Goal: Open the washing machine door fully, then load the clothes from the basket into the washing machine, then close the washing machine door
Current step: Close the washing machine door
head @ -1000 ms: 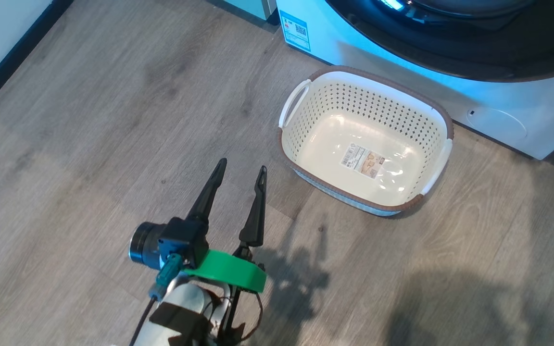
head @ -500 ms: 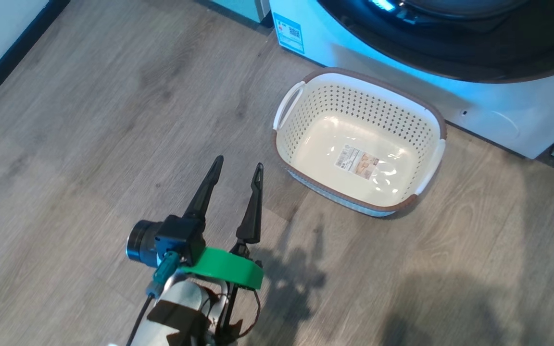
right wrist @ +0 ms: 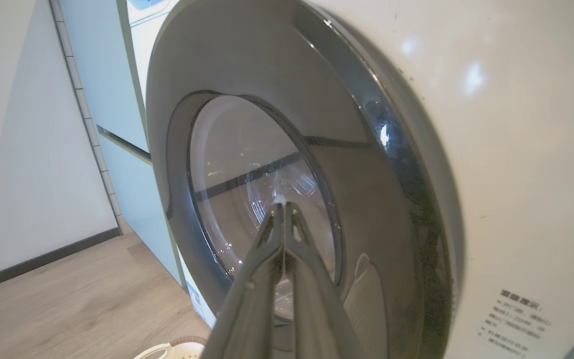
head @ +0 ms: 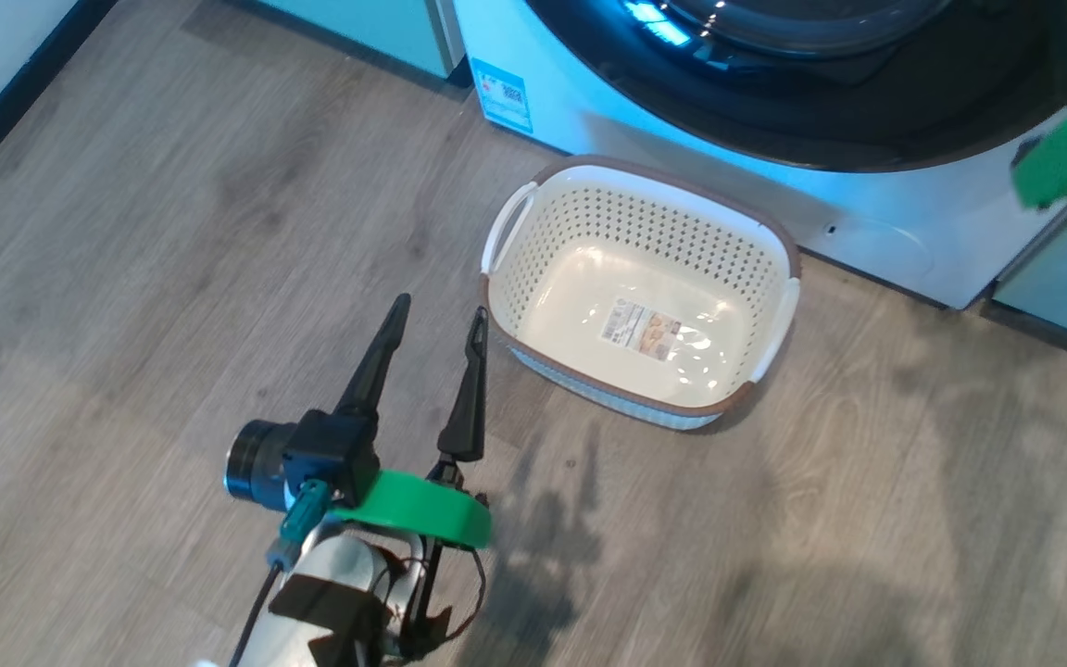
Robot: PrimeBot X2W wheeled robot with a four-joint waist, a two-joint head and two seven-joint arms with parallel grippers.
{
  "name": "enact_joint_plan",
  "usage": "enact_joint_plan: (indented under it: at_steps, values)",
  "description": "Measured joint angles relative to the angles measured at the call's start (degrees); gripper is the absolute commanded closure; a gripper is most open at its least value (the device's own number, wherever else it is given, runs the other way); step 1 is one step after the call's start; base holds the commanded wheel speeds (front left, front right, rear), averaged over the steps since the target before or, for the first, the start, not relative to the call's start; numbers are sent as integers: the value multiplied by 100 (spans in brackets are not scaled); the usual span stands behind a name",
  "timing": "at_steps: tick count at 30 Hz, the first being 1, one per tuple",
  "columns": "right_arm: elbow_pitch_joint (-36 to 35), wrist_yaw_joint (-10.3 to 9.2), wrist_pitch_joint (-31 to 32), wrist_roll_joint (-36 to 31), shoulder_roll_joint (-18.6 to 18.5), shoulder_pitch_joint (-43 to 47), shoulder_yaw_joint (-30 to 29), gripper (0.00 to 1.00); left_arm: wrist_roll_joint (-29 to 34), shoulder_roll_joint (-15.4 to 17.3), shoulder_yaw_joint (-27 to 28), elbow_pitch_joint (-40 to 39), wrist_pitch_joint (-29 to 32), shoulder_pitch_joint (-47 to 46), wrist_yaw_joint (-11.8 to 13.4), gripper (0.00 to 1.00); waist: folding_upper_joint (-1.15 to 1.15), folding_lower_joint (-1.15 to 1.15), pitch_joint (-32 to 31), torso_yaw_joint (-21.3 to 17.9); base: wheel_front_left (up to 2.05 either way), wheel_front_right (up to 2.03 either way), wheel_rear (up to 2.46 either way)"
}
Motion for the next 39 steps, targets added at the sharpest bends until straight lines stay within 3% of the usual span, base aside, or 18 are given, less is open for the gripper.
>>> enact_joint_plan:
  at_steps: [1, 3, 4, 5, 28, 39]
  values:
    - [-151, 0, -1, 19, 5, 143, -2, 89, 5, 1, 24, 5, 0, 0, -3, 0, 0, 0, -23, -26, 0, 0, 0]
    - [-447, 0, -15, 65, 30, 445, -16, 30, 35, 5, 63, 19, 0, 1, -5, 0, 0, 0, -66, -82, 0, 0, 0]
    - [-447, 0, -15, 65, 30, 445, -16, 6, 35, 5, 63, 19, 0, 1, -5, 0, 0, 0, -66, -82, 0, 0, 0]
    - [-592, 0, -53, 67, 42, 612, -20, 0, 37, 8, 67, 30, -7, 1, -5, 0, 0, 0, -87, -116, 0, 0, 0]
    - [-2571, 0, -47, -66, 691, 3911, -1161, 0, 31, 204, 204, 341, -33, 460, 4, 0, 0, 0, -901, -926, 0, 0, 0]
    - [-3288, 0, 74, 60, 765, 5126, -1368, 0, -38, 305, 200, 285, 120, 814, 81, 0, 0, 0, -1333, -1274, 0, 0, 0]
